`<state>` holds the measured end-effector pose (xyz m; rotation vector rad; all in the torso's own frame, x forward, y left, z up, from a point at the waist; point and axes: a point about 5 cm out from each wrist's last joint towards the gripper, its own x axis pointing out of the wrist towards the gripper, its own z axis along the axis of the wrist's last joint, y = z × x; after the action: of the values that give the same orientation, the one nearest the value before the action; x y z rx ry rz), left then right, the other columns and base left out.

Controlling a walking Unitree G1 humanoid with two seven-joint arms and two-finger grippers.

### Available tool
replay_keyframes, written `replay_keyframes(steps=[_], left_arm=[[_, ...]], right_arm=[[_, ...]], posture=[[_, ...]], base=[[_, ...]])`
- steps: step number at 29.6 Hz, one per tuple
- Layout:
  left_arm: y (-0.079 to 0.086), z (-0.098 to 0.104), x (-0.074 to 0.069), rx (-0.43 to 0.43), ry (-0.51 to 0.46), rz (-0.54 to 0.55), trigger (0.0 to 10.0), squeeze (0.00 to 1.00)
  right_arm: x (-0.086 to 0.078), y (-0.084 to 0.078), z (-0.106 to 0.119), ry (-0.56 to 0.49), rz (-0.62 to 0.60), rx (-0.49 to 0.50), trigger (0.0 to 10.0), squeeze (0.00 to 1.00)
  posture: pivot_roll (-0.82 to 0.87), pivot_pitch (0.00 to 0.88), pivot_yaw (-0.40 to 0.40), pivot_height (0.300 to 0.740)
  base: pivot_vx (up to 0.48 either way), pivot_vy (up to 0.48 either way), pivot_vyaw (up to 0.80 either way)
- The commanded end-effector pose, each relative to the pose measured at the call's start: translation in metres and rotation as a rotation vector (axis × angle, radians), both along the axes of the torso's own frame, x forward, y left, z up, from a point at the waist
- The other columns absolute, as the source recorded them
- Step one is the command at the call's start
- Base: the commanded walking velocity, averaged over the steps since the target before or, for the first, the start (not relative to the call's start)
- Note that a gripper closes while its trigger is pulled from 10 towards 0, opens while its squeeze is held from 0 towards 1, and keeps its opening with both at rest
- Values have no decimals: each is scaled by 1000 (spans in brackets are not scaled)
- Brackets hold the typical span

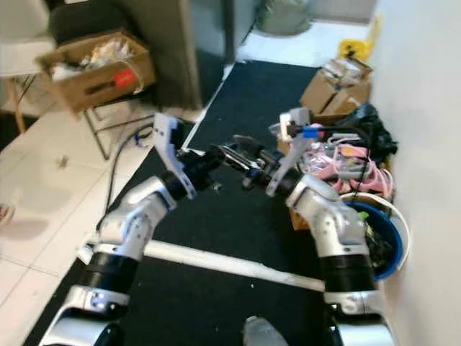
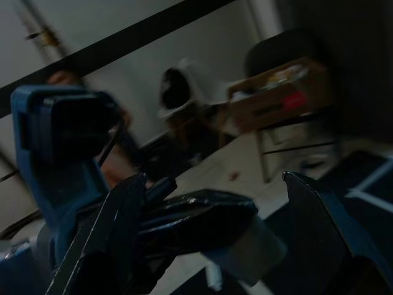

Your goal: Picking trash to rubbish bin

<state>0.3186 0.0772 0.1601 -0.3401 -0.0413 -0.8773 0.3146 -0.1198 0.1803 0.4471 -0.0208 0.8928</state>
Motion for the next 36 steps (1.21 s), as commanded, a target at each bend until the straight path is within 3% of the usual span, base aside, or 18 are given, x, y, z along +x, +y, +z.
replay_keyframes(steps=[1,9,14,16,36], left_arm=[[2,-2,-1,4,4,4,10000,0],[26,-9,2,44,8,144,10000,0],[78,-24,9,144,65,414,10000,0],[83,-26,9,155,73,446,10000,0],[54,-32,11,183,57,380,10000,0]], right_arm=[[1,1,-3,8,-12,-2,10000,0],[6,-10,-2,-30,-107,0,10000,0],[10,-18,-7,-49,-175,-86,10000,0],[10,-18,-8,-53,-181,-87,10000,0],[12,-19,-13,-74,-205,-118,10000,0]], posture=[[-96,0,24,740],[-96,0,36,740],[-80,0,33,740],[-80,0,33,740],[-84,0,30,740]], base=[[0,0,-800],[0,0,-270],[0,0,0],[0,0,0],[263,0,0]])
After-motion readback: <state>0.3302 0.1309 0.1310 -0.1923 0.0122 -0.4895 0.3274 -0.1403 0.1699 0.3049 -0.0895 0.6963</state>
